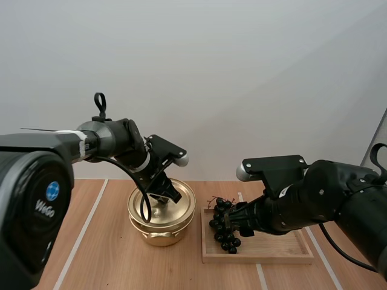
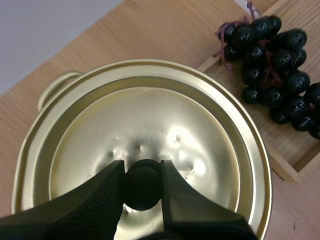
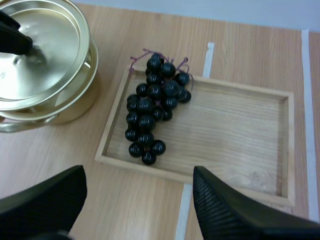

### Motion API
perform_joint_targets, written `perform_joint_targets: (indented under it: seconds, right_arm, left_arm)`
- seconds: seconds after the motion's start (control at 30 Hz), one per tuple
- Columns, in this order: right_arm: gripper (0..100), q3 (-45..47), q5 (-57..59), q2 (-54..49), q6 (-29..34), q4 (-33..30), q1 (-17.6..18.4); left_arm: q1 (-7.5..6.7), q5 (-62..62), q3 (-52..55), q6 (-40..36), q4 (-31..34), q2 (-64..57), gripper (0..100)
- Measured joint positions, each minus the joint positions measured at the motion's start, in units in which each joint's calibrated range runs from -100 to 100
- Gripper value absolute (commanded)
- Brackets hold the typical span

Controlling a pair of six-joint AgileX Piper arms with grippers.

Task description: Open the lid, put the grape in the pot, and close it

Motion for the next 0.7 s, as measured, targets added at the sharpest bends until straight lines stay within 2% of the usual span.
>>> perform_joint_targets:
  seconds: [0.4,0.5,0.53,0.6,0.7]
  right_arm:
    - [100,0.0,-11.2,3.5,-7.7,7.7,0.0]
    - [100,0.0,-13.3,7.8,-10.1,10.8,0.0]
    - [100,0.0,-19.9,15.4,-12.8,13.3,0.0]
    - [100,0.0,-22.4,17.5,-13.5,13.5,0.0]
    - [100,0.0,-24.3,19.3,-14.0,13.8,0.0]
  left_arm:
    - [0.00,2.4,-9.9,-1.1,0.3,-18.6,0]
    - [0.00,3.8,-13.0,-1.8,0.3,-22.8,0]
    - [0.00,4.5,-13.9,-1.9,0.3,-24.4,0]
    - [0.00,8.1,-20.9,-2.4,0.4,-33.6,0]
    - [0.00,9.4,-23.3,-2.4,0.4,-36.7,0]
